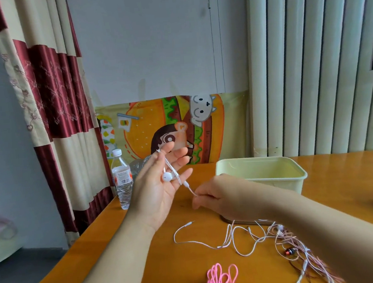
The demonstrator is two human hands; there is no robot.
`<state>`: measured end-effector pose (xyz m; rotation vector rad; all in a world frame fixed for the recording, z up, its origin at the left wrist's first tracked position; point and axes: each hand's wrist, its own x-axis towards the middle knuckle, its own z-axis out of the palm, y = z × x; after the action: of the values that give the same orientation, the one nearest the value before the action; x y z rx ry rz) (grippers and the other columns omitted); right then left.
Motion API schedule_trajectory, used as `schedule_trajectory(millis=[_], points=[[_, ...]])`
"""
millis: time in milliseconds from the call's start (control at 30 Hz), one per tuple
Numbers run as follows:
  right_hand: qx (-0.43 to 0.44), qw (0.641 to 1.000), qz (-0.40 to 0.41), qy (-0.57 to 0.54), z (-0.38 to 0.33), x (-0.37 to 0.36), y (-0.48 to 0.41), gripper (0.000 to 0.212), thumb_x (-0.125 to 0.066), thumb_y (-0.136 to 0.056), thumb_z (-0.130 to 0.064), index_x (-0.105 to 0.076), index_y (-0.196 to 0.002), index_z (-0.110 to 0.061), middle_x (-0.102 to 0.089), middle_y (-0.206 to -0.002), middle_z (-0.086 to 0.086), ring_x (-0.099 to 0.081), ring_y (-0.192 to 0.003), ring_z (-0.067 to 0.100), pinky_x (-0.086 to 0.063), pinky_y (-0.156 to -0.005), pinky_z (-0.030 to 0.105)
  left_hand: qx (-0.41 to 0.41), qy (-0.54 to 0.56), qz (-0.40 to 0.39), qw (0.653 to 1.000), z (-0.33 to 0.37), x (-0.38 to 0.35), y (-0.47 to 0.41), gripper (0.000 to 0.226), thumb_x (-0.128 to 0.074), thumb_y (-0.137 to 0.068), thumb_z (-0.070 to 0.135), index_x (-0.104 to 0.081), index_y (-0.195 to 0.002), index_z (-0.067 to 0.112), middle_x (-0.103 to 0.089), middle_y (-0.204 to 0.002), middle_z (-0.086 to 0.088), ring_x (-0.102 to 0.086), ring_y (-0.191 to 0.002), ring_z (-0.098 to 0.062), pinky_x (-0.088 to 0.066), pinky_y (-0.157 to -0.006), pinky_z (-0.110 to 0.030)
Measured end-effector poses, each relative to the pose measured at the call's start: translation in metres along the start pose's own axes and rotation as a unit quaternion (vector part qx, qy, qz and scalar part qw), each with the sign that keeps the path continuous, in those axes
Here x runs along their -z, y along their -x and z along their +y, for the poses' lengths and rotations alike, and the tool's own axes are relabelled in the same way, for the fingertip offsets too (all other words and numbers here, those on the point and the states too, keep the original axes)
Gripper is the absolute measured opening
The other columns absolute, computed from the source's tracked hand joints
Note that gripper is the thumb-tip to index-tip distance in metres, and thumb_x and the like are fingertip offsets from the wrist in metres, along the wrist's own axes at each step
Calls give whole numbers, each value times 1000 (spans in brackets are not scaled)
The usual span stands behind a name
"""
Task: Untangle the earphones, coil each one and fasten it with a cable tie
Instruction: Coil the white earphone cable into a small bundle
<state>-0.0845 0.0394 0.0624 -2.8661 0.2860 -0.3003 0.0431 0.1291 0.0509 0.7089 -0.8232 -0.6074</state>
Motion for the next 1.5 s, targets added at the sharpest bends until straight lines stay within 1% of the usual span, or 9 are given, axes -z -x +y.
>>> schedule_trajectory(millis=[100, 400, 533, 667, 800, 1000, 1100, 1233, 1500], points=[[10, 999, -23, 26, -13, 15, 11, 31, -41, -100, -29, -67, -103, -13, -65, -87, 1, -50, -62, 4, -40, -61, 18, -21, -97, 12, 995, -4, 4, -2, 27, -35, -101, 19, -60, -108, 14, -72, -91, -3, -68, -95, -16, -49, -92, -36], [57, 998, 19, 26, -25, 44, 23, 29, -45, -98, -25, -72, -95, -15, -70, -91, 0, -63, -81, 16, -48, -75, 35, 5, -278, -37, 960, -9, 0, 7, 30, -32, -103, 24, -62, -108, 20, -72, -83, 11, -66, -79, -2, -47, -76, -29], [84, 993, 83, 13, -23, 53, 23, 30, -46, -98, -23, -70, -90, -7, -64, -75, -4, -59, -69, 10, -45, -64, 20, 6, -329, -62, 942, -12, -2, 10, 31, -32, -103, 23, -62, -97, 29, -72, -83, 18, -64, -83, 9, -43, -73, -6], [80, 989, 127, -16, -20, 61, 20, 32, -46, -98, -23, -67, -83, -4, -52, -61, -6, -50, -60, 7, -39, -54, 16, 4, -285, -90, 954, -12, 0, 12, 40, -38, -92, 39, -63, -100, 9, -73, -88, -2, -69, -94, -15, -51, -84, -19], [69, 986, 141, -63, -18, 63, 20, 29, -46, -98, -25, -70, -87, -13, -60, -67, -12, -57, -66, 0, -43, -59, 15, 33, -128, -35, 991, -12, -4, 9, 31, -41, -94, 29, -62, -90, 6, -74, -92, -5, -69, -98, -16, -52, -89, -28], [54, 985, 64, -150, -19, 61, 25, 32, -47, -97, -19, -69, -72, -16, -67, -99, -5, -59, -85, 0, -46, -76, 13, 51, 65, 53, 995, -10, 8, -3, 27, -32, -103, 18, -54, -115, 9, -74, -101, -7, -71, -93, -16, -58, -70, -24], [27, 986, 16, -163, -15, 53, 23, 30, -46, -97, -15, -71, -88, 0, -69, -89, 9, -59, -74, 10, -49, -70, 21, 59, 111, 80, 989, -12, 13, -9, 30, -28, -104, 17, -52, -117, 6, -74, -100, -7, -71, -92, -17, -59, -72, -26], [3, 987, -50, -150, -12, 41, 21, 30, -45, -97, -16, -72, -94, -3, -71, -90, 9, -61, -78, 12, -50, -76, 25, 65, 191, 106, 974, -5, 16, -14, 30, -29, -104, 17, -55, -111, 5, -75, -93, -8, -72, -84, -16, -59, -75, -28], [17, 972, -63, -226, 2, 47, 18, 34, -44, -96, -12, -65, -96, 15, -73, -95, 6, -63, -77, 5, -46, -72, 15, 64, 163, 120, 977, -12, 25, -10, 34, -32, -102, 27, -57, -111, 6, -75, -96, -5, -72, -87, -13, -59, -71, -24]])
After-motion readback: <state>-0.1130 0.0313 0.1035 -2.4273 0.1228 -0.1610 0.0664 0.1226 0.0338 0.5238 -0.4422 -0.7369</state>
